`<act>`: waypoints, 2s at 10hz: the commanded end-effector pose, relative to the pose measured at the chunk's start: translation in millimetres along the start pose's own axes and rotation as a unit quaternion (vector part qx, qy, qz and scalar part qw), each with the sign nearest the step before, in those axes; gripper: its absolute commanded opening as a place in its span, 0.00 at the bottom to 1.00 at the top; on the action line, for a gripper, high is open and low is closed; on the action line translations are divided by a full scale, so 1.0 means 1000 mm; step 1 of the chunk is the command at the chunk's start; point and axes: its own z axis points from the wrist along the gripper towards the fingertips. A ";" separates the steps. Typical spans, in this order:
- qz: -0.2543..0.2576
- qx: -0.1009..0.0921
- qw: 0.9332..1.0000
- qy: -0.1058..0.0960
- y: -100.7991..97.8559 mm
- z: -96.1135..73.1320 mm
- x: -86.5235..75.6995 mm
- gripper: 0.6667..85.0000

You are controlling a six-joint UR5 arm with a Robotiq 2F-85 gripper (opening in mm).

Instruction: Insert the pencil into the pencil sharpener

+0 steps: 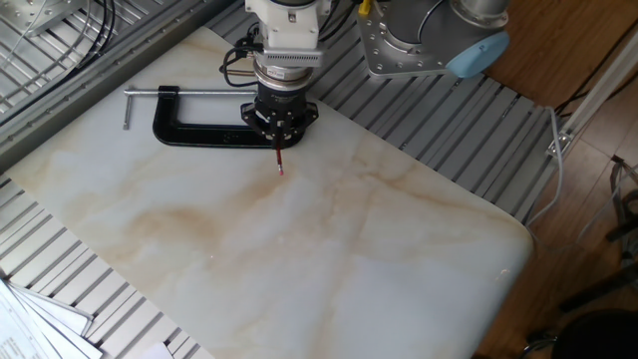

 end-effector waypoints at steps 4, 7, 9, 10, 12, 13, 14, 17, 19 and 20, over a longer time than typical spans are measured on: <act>0.010 -0.001 1.000 -0.003 -0.001 -0.004 0.001 0.01; 0.010 -0.001 1.000 -0.003 -0.002 -0.004 0.003 0.01; 0.010 -0.002 1.000 -0.006 -0.002 -0.003 0.005 0.01; 0.010 -0.002 1.000 -0.006 -0.002 -0.003 0.005 0.01; 0.010 -0.002 1.000 -0.006 -0.002 -0.003 0.006 0.01; 0.010 -0.003 1.000 -0.007 -0.002 -0.003 0.006 0.01; 0.010 -0.005 1.000 -0.009 -0.001 -0.003 0.006 0.01; 0.011 -0.005 1.000 -0.009 0.000 -0.005 0.010 0.01; 0.011 -0.007 1.000 -0.011 0.001 -0.005 0.012 0.01; 0.011 -0.007 1.000 -0.012 0.001 -0.005 0.013 0.01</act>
